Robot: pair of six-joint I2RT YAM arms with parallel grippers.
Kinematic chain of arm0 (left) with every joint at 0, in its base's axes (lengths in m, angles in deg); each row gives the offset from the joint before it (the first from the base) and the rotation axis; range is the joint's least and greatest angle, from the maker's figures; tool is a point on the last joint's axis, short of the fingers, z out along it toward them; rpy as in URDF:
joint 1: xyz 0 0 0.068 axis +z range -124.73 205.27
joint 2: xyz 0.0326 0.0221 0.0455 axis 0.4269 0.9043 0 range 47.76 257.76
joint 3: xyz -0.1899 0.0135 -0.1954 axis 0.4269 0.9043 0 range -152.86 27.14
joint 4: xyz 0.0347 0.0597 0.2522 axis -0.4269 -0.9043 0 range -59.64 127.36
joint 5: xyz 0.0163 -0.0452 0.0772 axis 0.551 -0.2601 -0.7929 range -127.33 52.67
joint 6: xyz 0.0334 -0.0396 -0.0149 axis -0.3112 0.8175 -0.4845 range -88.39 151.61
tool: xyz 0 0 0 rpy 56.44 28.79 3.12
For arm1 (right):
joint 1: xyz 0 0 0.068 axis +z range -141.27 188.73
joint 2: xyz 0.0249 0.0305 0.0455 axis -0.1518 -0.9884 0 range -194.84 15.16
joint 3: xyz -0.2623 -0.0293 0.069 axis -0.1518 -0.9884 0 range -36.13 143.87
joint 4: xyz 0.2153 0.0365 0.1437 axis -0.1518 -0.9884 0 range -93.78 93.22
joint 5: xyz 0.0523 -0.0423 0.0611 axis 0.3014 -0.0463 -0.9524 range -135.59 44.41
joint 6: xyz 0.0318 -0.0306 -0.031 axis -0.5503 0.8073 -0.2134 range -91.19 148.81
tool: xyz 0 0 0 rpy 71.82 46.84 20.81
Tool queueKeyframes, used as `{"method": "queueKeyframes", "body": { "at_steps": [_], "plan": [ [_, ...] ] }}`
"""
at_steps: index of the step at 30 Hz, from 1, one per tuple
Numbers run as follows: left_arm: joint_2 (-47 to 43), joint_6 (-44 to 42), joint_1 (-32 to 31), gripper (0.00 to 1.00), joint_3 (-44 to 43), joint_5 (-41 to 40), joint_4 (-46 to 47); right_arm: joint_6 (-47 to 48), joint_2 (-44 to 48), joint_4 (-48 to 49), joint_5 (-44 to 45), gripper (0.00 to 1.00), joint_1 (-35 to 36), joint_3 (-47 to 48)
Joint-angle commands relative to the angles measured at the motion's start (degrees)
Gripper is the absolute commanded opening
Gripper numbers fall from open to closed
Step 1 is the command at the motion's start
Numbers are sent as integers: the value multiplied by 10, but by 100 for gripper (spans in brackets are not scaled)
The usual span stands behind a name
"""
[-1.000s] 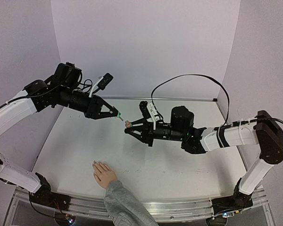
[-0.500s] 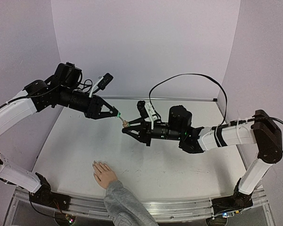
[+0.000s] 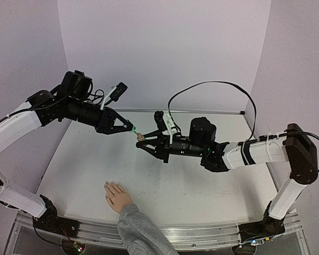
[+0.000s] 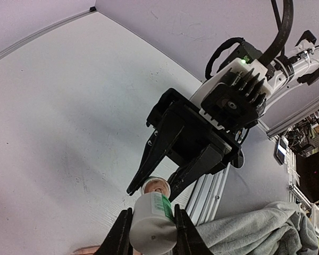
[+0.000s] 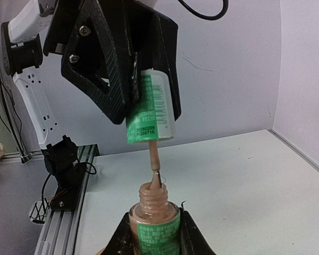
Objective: Paint the nails
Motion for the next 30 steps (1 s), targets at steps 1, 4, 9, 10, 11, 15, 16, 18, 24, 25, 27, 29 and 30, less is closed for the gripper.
{"method": "queueKeyframes", "body": {
  "at_steps": [1, 4, 9, 10, 11, 15, 16, 18, 24, 25, 27, 29, 30],
  "plan": [
    [-2, -13, -2, 0, -2, 8, 20, 1, -4, 49, -13, 0, 4, 33],
    [-2, -13, -2, 0, 2, 10, 20, 1, -6, 49, -14, 0, 4, 38],
    [-3, -13, -2, 0, 3, 13, 20, 0, -14, 45, -20, 0, 4, 47],
    [-3, -13, -2, 0, 4, 12, 20, 0, -14, 45, -20, 0, 4, 47],
    [-3, -14, -2, 0, 3, 11, 20, 0, -14, 45, -19, 0, 5, 48],
    [1, -13, -2, 0, 4, 14, 20, 1, -14, 45, -21, 0, 6, 53],
    [3, -13, -2, 0, 4, 16, 20, 1, -15, 45, -20, 0, 7, 54],
    [5, -12, -2, 0, 6, 17, 20, 2, -15, 45, -19, 0, 7, 56],
    [16, -7, -1, 0, 3, 14, 9, 5, -18, 39, -14, 0, 9, 66],
    [18, -5, -2, 0, 2, 12, 5, 6, -18, 39, -11, 0, 10, 67],
    [23, 1, -2, 0, -3, 4, -5, 6, -16, 38, 13, 0, 11, 68],
    [30, 11, -2, 0, -12, -19, -24, 10, -15, 32, 58, 0, 15, 71],
    [36, 18, -2, 0, -20, -34, -39, 17, -14, 25, 93, 0, 20, 73]
  ]
}}
